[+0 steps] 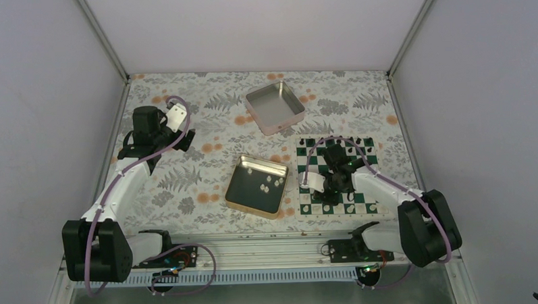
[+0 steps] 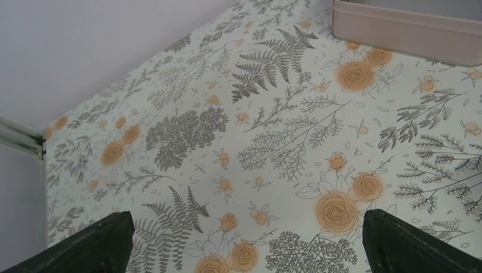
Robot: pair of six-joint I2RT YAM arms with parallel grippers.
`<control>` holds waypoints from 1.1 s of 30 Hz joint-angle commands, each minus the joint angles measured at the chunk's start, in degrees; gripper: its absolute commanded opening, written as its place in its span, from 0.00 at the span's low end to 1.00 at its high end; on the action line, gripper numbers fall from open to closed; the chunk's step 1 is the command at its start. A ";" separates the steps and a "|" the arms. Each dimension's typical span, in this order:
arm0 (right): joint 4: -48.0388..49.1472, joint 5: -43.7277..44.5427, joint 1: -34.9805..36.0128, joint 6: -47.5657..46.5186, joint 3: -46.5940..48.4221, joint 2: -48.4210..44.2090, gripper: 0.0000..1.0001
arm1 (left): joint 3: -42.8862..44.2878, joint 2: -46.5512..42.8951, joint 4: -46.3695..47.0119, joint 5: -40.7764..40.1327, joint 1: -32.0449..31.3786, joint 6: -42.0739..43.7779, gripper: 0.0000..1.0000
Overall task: Set up the chess pieces on the board
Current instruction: Place the chess piece on the chessboard, then pick up the chess piece from the storage box.
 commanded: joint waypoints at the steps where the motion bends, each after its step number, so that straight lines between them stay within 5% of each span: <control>1: 0.75 -0.76 -0.58 -0.84 -0.16 0.29 0.07 | 0.10 -0.86 0.32 0.64 -0.16 -0.66 1.00; 11: 0.81 -0.22 -0.68 -0.85 -0.87 0.06 0.10 | 0.03 -0.73 0.49 0.71 -0.16 -0.66 1.00; 14: 1.27 -0.25 -0.68 -0.68 -0.40 -0.51 0.30 | 0.03 -0.67 0.55 0.72 -0.16 -0.58 1.00; 18: -1.11 -1.89 -0.64 -0.75 3.54 -2.44 0.37 | 0.04 -0.76 0.45 0.63 -0.11 -0.58 1.00; 25: -5.31 -3.10 2.56 -0.63 16.33 0.46 0.37 | 0.21 -0.74 0.41 0.37 -0.15 -0.67 1.00; 33: -3.67 0.03 15.48 1.99 29.56 13.72 0.33 | 0.22 -0.67 0.54 -0.03 -0.15 -0.76 1.00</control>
